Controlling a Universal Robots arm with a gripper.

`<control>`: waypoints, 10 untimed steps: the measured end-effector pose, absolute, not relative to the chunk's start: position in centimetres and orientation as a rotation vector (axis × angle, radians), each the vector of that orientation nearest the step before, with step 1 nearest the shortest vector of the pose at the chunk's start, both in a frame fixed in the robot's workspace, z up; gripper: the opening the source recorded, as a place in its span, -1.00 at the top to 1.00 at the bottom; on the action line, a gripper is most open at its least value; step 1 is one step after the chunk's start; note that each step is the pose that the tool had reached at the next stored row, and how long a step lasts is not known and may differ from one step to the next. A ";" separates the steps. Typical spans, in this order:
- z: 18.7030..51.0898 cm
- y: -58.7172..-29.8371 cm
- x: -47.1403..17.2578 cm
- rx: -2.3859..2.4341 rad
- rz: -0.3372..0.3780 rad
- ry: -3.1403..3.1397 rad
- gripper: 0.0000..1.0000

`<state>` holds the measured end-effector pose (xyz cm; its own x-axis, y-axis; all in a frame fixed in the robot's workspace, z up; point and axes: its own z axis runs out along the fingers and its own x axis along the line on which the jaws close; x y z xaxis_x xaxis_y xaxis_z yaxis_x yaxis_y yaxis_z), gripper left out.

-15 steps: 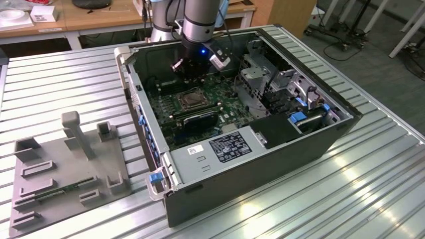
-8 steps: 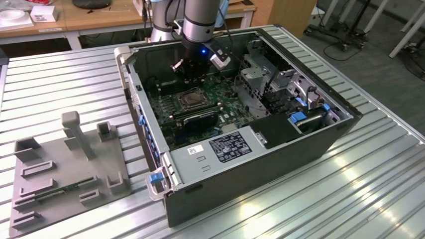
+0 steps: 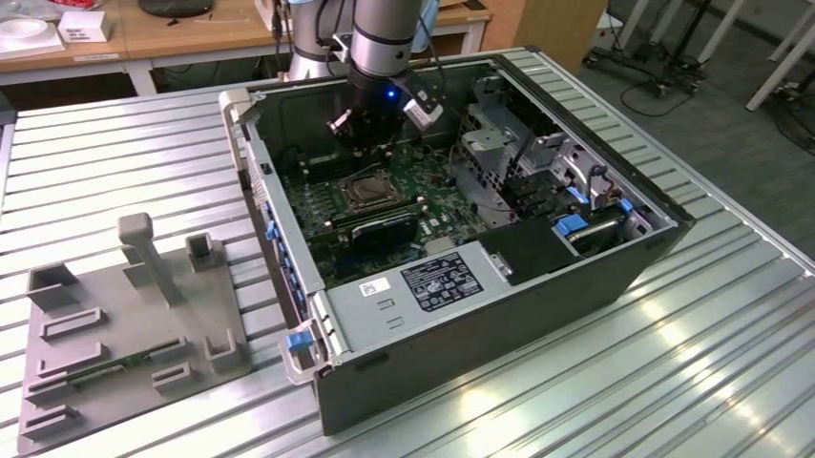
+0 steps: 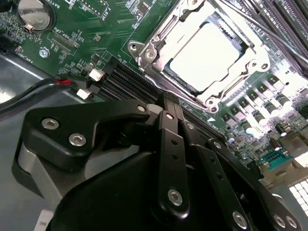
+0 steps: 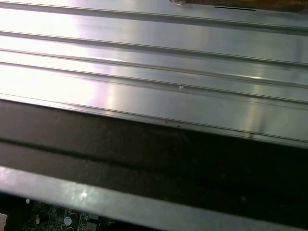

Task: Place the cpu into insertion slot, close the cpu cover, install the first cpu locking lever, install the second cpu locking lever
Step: 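Install the first cpu locking lever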

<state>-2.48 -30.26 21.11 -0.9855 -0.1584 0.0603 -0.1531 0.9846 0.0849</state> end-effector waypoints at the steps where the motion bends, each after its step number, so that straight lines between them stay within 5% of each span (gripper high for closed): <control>1: 21.2 -30.3 -2.5 0.241 -0.124 -3.063 0.79; 10: 21.3 -30.3 -2.5 0.288 -0.133 -3.058 0.79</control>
<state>-2.49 -30.32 21.32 -0.9802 -0.1891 0.0592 -0.1833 0.9788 0.0920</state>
